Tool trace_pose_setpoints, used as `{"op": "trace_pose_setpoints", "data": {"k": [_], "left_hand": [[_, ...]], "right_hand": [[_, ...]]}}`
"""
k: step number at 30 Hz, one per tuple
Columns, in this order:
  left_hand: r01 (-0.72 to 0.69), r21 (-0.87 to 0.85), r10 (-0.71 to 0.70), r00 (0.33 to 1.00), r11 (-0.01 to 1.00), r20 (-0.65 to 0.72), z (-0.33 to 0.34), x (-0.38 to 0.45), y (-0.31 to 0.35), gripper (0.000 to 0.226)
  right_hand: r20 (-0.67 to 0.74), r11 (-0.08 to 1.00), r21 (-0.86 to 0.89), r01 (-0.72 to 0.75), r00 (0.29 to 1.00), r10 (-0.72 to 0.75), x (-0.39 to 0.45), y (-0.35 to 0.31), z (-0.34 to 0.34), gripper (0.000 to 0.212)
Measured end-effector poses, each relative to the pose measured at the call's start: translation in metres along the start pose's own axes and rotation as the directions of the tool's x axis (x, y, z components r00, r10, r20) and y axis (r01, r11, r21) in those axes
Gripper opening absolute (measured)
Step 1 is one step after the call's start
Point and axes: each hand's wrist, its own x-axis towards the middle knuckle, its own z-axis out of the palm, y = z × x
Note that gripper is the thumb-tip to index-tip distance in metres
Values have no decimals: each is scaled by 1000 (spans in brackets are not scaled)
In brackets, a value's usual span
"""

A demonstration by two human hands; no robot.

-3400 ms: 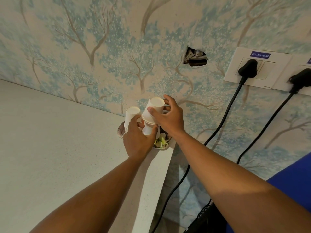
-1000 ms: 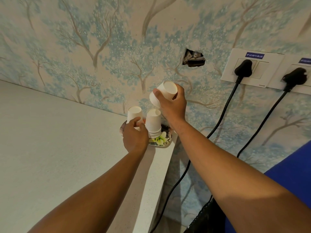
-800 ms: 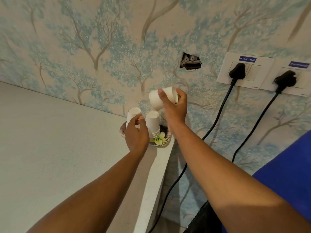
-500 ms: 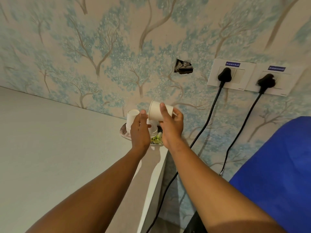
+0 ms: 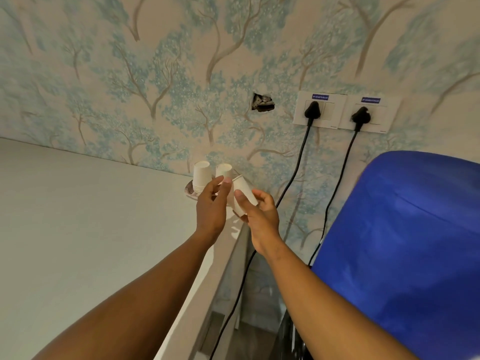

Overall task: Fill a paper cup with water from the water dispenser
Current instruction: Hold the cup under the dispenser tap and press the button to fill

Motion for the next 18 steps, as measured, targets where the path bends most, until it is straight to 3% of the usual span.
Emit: {"op": "trace_pose_setpoints", "data": {"k": [7,18], "left_hand": [[-71,112,59,992,991,110,-18,-57,2,55],[-237,263,159,945,935,288,-26,-126,-3,51]], "right_hand": [[84,998,-57,-2,996,7,-62,-2,-28,63],[170,941,-330,73,985,-17,-132,-1,-80,77]]}}
